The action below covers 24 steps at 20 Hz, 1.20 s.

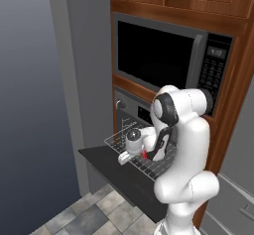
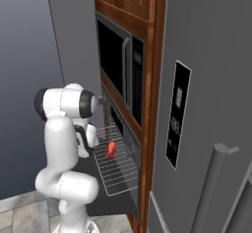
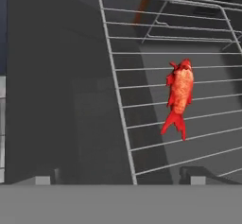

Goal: Place the fish on the rack of the oven, and slide the rack back inside. Close the oven door.

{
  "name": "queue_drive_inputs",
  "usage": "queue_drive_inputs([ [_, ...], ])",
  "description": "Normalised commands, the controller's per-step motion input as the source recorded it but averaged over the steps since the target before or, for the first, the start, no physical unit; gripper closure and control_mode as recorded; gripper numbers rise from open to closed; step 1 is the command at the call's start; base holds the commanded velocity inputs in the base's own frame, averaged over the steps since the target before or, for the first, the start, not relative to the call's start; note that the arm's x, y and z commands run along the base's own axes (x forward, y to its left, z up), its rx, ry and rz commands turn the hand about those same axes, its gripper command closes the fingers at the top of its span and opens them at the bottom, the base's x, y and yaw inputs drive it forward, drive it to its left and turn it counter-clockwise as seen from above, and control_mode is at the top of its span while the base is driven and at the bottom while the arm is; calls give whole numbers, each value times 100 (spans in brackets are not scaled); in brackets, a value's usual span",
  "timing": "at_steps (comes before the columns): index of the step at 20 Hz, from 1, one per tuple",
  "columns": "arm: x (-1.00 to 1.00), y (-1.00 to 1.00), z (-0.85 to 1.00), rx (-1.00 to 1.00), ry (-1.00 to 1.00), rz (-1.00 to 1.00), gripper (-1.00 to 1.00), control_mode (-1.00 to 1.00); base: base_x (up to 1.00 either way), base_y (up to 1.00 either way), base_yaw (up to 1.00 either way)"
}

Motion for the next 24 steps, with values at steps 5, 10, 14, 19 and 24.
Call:
queue_drive_inputs([
  [5,-18,29,20,9,16,0,-100,-100,0,0,0],
  [10,4,20,-9,6,18,0,-100,-100,0,0,0],
  [14,26,10,-29,1,7,0,-100,-100,0,0,0],
  [19,39,15,-49,0,9,1,-100,-100,0,0,0],
  [24,33,29,-64,0,8,1,-100,-100,0,0,0],
])
